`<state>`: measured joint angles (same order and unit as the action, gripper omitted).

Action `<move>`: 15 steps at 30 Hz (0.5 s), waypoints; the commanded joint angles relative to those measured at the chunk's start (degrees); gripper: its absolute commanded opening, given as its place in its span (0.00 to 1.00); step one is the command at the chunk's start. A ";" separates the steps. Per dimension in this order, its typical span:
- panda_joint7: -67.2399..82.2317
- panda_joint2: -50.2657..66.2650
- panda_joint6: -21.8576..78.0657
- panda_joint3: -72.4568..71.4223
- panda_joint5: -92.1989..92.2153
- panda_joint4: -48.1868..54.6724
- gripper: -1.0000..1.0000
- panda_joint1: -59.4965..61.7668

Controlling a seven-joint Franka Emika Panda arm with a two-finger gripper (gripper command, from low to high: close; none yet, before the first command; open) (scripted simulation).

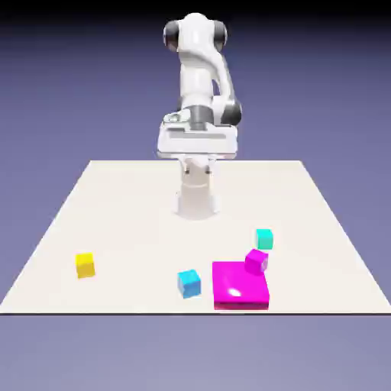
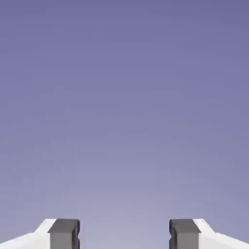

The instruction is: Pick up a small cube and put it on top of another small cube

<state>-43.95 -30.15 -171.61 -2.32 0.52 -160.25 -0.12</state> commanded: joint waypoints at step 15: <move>-18.53 31.15 29.80 -28.89 6.50 9.35 0.50 7.06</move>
<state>-62.47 0.99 -141.82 -31.20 7.02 -150.91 7.36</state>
